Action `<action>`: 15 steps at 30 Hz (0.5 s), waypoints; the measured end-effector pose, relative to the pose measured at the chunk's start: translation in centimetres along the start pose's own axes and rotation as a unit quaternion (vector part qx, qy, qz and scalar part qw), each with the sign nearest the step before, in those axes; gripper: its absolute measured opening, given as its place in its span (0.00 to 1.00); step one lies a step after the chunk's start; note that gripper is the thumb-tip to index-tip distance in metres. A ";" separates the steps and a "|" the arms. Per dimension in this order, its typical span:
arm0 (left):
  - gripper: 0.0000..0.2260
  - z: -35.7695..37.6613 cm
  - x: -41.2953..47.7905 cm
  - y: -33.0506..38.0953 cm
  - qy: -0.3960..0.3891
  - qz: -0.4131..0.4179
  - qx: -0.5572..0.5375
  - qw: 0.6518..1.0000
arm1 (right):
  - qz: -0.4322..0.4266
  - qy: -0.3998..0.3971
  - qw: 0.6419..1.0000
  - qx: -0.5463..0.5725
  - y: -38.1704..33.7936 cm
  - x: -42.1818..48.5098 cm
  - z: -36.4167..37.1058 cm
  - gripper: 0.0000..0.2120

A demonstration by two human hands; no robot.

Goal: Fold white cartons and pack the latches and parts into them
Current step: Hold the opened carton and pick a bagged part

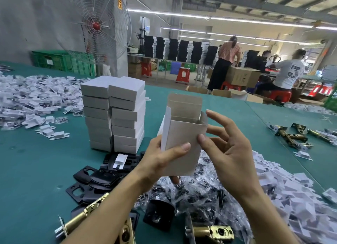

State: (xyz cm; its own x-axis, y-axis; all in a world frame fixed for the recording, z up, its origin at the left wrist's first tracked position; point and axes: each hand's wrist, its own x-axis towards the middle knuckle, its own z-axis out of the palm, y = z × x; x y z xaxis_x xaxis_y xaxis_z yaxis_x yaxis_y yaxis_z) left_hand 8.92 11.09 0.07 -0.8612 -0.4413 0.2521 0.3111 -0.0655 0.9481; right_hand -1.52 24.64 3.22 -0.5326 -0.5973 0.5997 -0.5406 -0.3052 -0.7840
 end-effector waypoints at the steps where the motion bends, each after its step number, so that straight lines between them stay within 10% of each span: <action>1: 0.18 0.0 0.0 0.0 -0.003 -0.004 -0.002 1.000 | 0.003 -0.004 1.000 0.000 0.1 0.0 0.0 0.22; 15: 0.11 -0.4 0.2 -1.0 -0.017 -0.079 0.046 0.996 | 0.095 -0.054 0.988 -0.106 1.6 0.2 -1.1 0.19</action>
State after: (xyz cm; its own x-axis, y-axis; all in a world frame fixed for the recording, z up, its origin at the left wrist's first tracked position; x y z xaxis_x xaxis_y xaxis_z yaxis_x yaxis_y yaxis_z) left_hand 8.59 10.73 -0.91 -0.9096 -0.4023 0.1041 0.1347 -0.0486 0.9897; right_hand -3.20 24.86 2.22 -0.5718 -0.7079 0.4147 -0.5678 -0.0233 -0.8229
